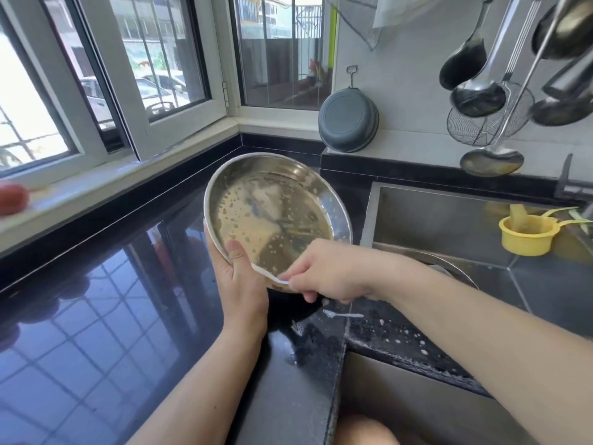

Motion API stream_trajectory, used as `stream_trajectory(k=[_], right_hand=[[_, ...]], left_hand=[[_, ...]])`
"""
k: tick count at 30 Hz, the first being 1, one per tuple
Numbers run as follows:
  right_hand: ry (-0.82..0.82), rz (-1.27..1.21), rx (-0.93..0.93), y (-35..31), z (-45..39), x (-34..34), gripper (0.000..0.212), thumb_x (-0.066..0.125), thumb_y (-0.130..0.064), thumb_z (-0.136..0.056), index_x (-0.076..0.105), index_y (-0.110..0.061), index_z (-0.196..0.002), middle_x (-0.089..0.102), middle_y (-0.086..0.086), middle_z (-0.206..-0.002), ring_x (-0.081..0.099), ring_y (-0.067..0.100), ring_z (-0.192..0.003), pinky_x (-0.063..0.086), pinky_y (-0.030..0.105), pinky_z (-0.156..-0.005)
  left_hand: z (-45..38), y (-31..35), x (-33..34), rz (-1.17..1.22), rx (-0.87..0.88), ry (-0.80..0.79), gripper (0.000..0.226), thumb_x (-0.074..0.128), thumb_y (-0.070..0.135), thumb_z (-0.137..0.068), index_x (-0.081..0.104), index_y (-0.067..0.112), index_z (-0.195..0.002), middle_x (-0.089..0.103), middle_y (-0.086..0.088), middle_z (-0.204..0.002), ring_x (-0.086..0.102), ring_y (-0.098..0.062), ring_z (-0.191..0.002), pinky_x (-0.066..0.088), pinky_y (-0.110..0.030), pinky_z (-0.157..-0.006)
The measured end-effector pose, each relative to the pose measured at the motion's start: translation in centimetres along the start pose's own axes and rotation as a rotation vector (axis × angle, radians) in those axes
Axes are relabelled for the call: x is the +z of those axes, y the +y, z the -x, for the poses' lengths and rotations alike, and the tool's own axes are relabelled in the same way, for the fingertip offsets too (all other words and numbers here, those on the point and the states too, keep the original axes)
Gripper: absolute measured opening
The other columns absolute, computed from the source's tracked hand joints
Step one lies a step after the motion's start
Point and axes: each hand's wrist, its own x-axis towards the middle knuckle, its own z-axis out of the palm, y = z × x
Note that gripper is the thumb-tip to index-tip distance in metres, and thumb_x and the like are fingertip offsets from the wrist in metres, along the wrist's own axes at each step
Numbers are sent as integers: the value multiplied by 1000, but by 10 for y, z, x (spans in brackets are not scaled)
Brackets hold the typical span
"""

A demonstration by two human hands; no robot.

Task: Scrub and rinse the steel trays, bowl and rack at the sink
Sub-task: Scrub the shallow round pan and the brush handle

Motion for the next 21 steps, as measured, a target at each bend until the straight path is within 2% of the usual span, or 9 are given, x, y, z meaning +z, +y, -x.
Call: stream_trajectory(k=[2, 4, 7, 10, 14, 17, 19, 21], right_hand=[[-33, 244, 44, 12, 5, -9, 29, 59, -22, -98, 72, -24, -124, 74, 2, -88, 60, 8, -60, 55, 28, -62], [2, 477, 151, 31, 8, -23, 29, 59, -21, -98, 71, -21, -124, 73, 6, -107, 65, 20, -83, 55, 31, -77], [169, 714, 310, 62, 19, -44, 38, 55, -12, -94, 68, -26, -127, 66, 7, -116, 65, 28, -90, 54, 34, -76], [395, 867, 343, 95, 33, -77, 33, 54, -15, -97, 65, -23, -126, 64, 8, -116, 65, 32, -100, 45, 37, -71], [606, 988, 419, 156, 51, -130, 29, 53, -17, -101, 66, -20, -127, 65, 8, -116, 65, 34, -105, 43, 39, -71], [493, 934, 515, 201, 66, -144, 27, 52, -18, -101, 65, -18, -125, 64, 8, -120, 64, 33, -108, 41, 37, -71], [292, 843, 528, 226, 68, -136, 30, 53, -14, -97, 65, -14, -124, 64, 11, -117, 64, 33, -104, 45, 35, -73], [39, 707, 478, 244, 64, -122, 32, 54, -9, -96, 67, -8, -124, 66, 11, -107, 63, 31, -94, 49, 33, -73]], left_hand=[[-3, 1, -1, 12, -42, 11, 44, 33, 39, -111, 37, 45, -154, 58, 13, -145, 57, -10, -133, 44, -47, -116], [0, 5, 1, 28, -74, 4, 39, 33, 33, -113, 43, 47, -149, 62, 16, -137, 62, -7, -126, 48, -44, -113], [5, 20, 15, 7, -56, -79, 40, 36, 30, -113, 44, 42, -151, 63, 14, -137, 62, -8, -126, 48, -44, -112], [2, 31, 55, -10, -75, -200, 40, 38, 31, -112, 47, 40, -150, 64, 6, -136, 62, -17, -126, 51, -49, -110], [5, 36, 130, 45, -221, -287, 34, 40, 29, -111, 57, 41, -137, 72, 3, -123, 71, -24, -112, 60, -50, -94], [17, 20, 182, -11, -249, -330, 30, 42, 25, -109, 64, 33, -128, 72, 4, -109, 71, -23, -107, 61, -49, -91], [25, -1, 209, -93, -198, -340, 29, 42, 24, -107, 65, 34, -123, 71, 8, -105, 69, -21, -104, 58, -49, -95], [33, -23, 229, -174, -162, -366, 31, 42, 25, -107, 65, 31, -127, 71, 6, -110, 67, -21, -110, 55, -48, -101]])
